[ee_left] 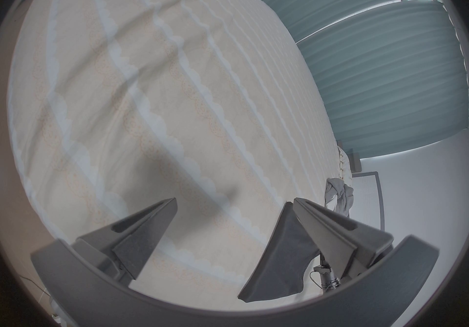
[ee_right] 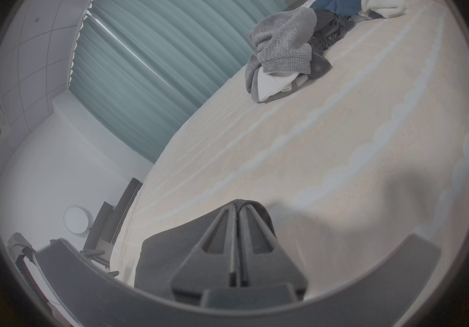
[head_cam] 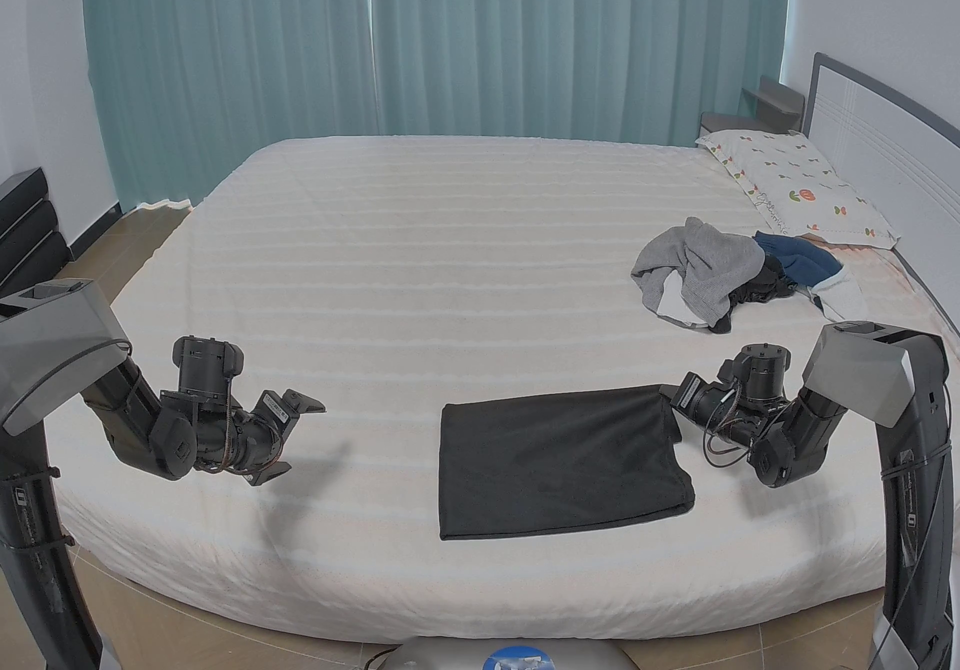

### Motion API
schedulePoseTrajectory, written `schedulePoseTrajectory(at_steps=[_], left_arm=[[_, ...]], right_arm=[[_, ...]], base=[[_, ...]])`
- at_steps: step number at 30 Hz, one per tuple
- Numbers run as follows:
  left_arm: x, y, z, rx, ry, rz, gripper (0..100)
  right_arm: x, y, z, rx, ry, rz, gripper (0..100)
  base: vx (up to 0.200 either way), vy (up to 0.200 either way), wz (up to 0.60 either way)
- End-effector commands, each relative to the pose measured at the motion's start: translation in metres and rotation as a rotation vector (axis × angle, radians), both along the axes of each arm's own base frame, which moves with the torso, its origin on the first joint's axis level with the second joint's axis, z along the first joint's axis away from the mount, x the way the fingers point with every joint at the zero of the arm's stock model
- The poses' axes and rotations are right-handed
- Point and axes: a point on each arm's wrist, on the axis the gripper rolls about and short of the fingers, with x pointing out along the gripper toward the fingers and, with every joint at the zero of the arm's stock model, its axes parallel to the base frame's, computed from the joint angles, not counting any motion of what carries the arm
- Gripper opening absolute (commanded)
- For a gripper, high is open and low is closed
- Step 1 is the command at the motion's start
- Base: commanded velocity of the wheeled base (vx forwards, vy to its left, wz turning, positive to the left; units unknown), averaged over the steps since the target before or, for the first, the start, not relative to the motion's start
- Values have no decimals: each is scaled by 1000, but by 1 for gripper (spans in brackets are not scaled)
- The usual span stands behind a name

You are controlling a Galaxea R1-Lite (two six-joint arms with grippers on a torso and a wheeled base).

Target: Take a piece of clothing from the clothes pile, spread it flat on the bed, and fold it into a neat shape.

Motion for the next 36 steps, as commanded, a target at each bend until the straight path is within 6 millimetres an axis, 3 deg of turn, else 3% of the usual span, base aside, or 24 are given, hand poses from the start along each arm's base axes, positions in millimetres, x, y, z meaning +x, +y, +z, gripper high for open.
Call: schedulePoseTrajectory(at_steps=[1, 4, 9, 12, 23, 36], left_arm=[[0, 0, 0, 0, 2, 0, 100], [0, 0, -1, 2, 2, -1, 100], [1, -1, -4, 27, 7, 20, 100], [1, -4, -5, 30, 9, 15, 100], [1, -4, -5, 31, 8, 17, 100], [1, -4, -5, 31, 8, 17, 100]], right_arm=[[0, -2, 1, 0, -2, -4, 100], [-2, -5, 4, 2, -2, -11, 100], [-32, -14, 39, 15, 34, 37, 100], [-50, -17, 46, 41, 67, 124, 100], [-68, -14, 30, -49, 133, 219, 100], [-59, -1, 11, -57, 149, 249, 100]], base=[[0, 0, 0], [0, 0, 0], [0, 0, 0], [-67, 0, 0], [-200, 0, 0], [0, 0, 0]])
